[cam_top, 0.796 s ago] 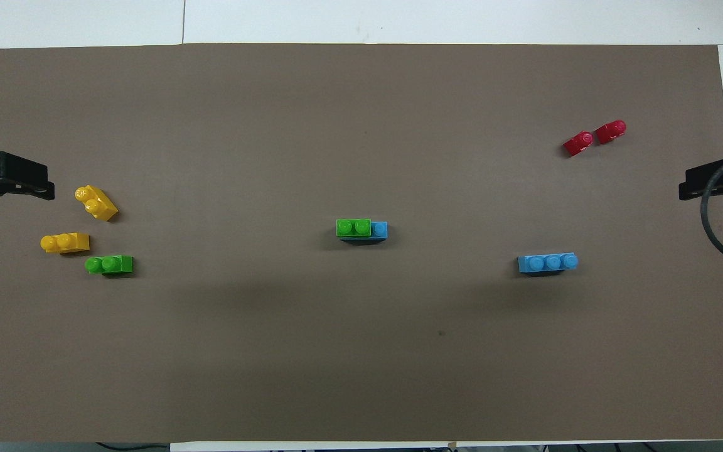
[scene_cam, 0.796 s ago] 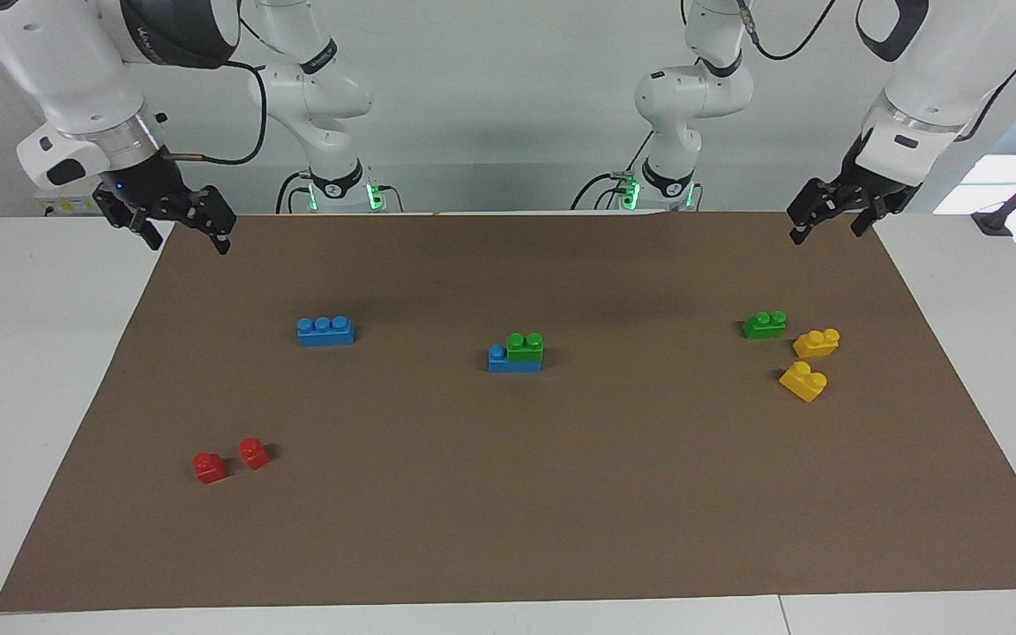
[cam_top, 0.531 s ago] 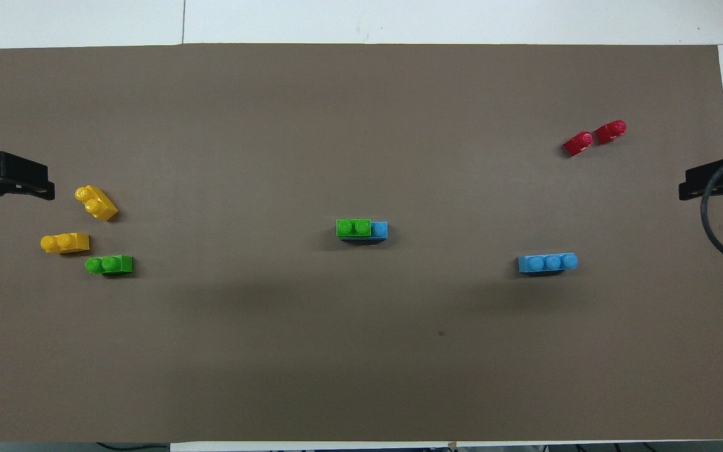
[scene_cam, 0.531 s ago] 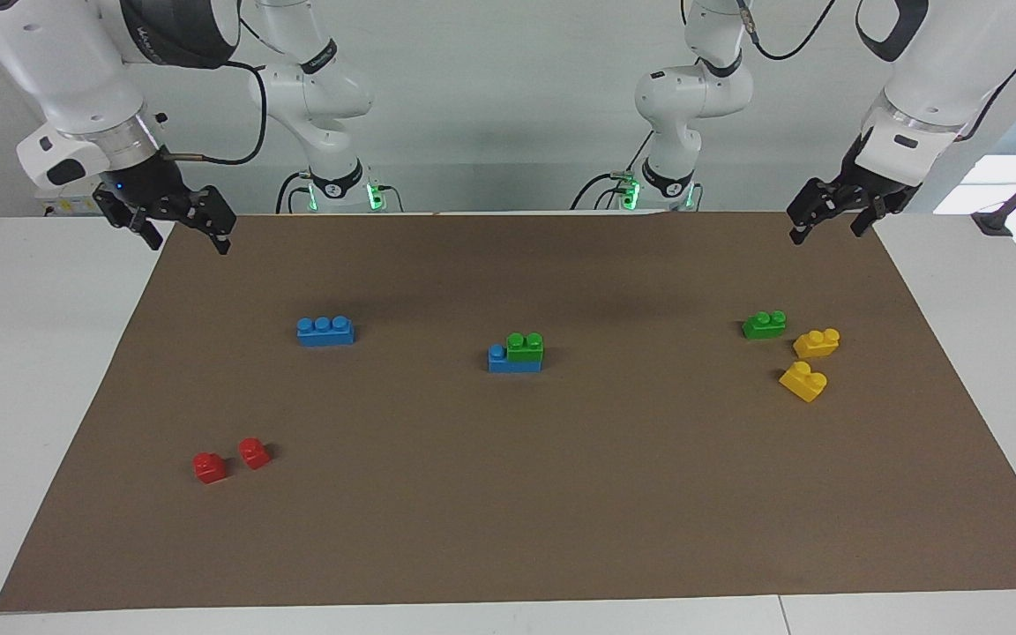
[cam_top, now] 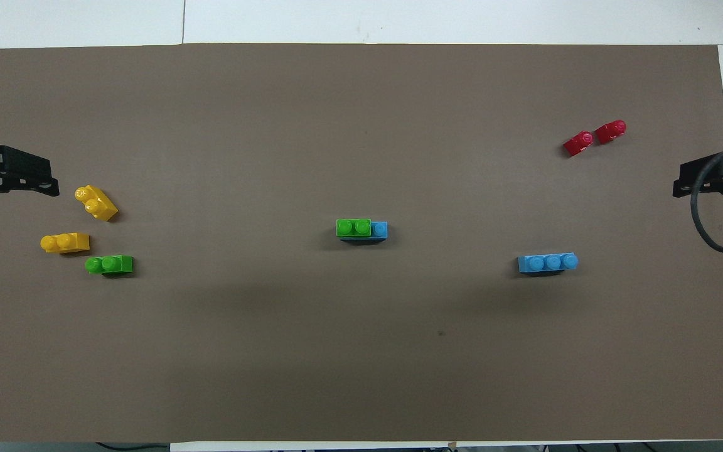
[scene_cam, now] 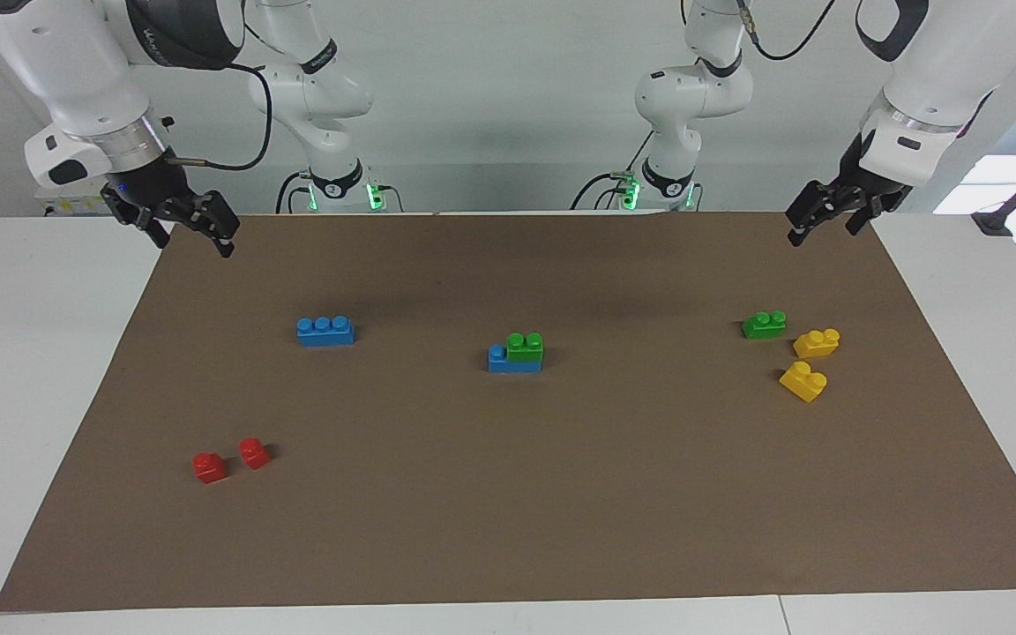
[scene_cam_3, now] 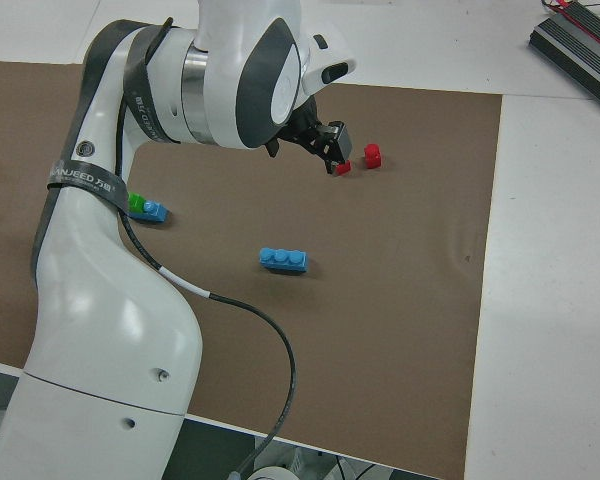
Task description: Remove green block with left arm and hold with right
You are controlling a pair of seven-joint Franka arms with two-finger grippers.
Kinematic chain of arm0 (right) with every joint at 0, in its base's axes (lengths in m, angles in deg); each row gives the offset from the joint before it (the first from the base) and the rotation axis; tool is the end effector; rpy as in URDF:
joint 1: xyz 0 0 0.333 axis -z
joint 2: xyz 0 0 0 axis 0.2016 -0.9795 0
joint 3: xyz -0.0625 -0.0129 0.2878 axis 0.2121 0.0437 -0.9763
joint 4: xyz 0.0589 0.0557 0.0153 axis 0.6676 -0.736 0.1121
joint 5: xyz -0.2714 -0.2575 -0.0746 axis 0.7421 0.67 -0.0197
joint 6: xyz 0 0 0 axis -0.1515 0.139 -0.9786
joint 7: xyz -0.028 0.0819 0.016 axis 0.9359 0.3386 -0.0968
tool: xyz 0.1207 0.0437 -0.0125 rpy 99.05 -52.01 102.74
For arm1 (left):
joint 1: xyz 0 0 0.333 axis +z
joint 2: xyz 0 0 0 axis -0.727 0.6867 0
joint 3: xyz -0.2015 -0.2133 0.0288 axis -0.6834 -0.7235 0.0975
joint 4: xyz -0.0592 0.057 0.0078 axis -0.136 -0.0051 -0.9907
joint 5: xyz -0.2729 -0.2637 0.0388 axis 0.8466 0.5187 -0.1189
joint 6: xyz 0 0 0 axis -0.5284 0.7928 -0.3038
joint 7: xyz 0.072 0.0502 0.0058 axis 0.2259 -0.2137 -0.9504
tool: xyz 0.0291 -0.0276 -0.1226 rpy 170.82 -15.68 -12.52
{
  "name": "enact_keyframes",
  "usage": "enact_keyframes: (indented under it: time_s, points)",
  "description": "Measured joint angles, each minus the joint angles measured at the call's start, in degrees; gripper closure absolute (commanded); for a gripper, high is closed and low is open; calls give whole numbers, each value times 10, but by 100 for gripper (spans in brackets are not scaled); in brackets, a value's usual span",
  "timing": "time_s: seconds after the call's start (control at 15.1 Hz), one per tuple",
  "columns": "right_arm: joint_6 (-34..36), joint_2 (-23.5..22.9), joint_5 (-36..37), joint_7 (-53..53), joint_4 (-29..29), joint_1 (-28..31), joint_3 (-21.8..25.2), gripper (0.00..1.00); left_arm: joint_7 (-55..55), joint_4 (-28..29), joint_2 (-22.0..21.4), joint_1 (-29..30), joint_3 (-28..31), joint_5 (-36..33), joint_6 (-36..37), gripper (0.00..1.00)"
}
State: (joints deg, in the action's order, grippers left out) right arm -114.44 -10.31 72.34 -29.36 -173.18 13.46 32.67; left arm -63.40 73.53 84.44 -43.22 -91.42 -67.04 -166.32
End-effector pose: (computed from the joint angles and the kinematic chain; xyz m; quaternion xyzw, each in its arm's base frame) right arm 0.5321 -0.0324 0.5640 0.9905 -0.1373 -0.0084 0.0053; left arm 0.5373 -0.0357 0.5881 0.9946 0.1027 -0.0122 0.0096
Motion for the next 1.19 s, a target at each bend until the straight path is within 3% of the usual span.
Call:
enact_keyframes:
  time_s: [0.33, 0.73, 1.19]
  points:
    - [-12, 0, -34, 237, -24, -19, -4, 1, -228, 35, -6, -56, -9, 3, -37, 0]
    - [-80, -10, -143, 513, -83, -55, -4, 1, -548, 126, -40, -152, -12, 3, -140, 0]
    - [-146, -76, -292, 622, -116, -79, -4, 1, -884, 185, -35, -256, -13, 3, -227, 0]
